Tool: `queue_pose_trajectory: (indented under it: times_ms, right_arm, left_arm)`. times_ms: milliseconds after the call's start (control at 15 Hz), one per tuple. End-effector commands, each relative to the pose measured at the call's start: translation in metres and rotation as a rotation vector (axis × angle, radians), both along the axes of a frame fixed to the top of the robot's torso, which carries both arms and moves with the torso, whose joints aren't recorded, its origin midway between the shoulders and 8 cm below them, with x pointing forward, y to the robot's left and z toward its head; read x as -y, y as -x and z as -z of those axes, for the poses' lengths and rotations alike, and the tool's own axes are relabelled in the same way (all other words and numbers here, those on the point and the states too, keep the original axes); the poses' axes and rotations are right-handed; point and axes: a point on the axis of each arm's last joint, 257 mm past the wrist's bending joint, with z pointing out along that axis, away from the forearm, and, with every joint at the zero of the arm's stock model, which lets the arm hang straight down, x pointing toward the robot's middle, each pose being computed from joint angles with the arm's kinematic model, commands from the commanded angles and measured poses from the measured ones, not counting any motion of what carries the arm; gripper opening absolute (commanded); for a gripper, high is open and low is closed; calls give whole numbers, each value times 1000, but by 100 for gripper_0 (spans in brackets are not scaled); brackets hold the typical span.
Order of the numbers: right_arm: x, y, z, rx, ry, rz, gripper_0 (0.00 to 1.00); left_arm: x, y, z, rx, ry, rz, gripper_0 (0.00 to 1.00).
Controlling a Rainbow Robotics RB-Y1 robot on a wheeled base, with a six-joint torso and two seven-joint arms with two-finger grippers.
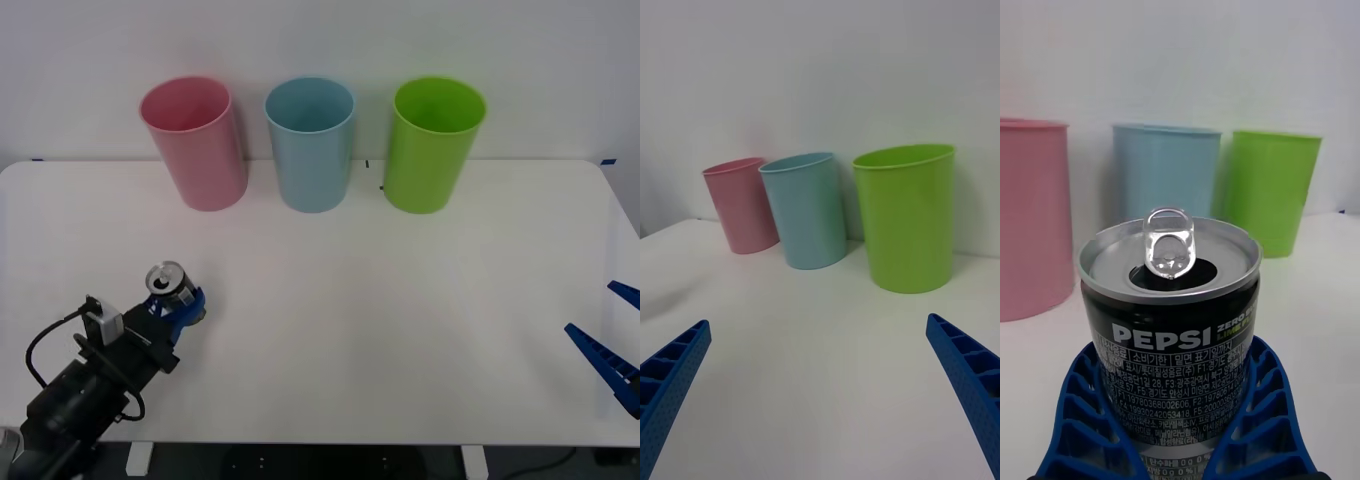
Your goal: Grasp the object on the table and drop it into the matching bin: aluminum can to the light blue bin, PET bottle to the pink bin.
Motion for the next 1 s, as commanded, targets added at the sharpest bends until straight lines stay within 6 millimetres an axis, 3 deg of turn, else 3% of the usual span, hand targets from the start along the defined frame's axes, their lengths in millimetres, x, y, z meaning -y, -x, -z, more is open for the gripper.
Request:
queue_pose_trajectory:
  times_ms: [67,733,1000]
  right_arm:
    - [0,0,0,0,0,0,100]
    - [0,0,0,0,0,0,100]
    - [0,0,0,0,0,0,100]
  left_arm:
    - [10,-20,-30,48,33,17,0]
    - [32,-96,-113,124,123,-49,0]
    - [50,-122,-147,143,152,-70,0]
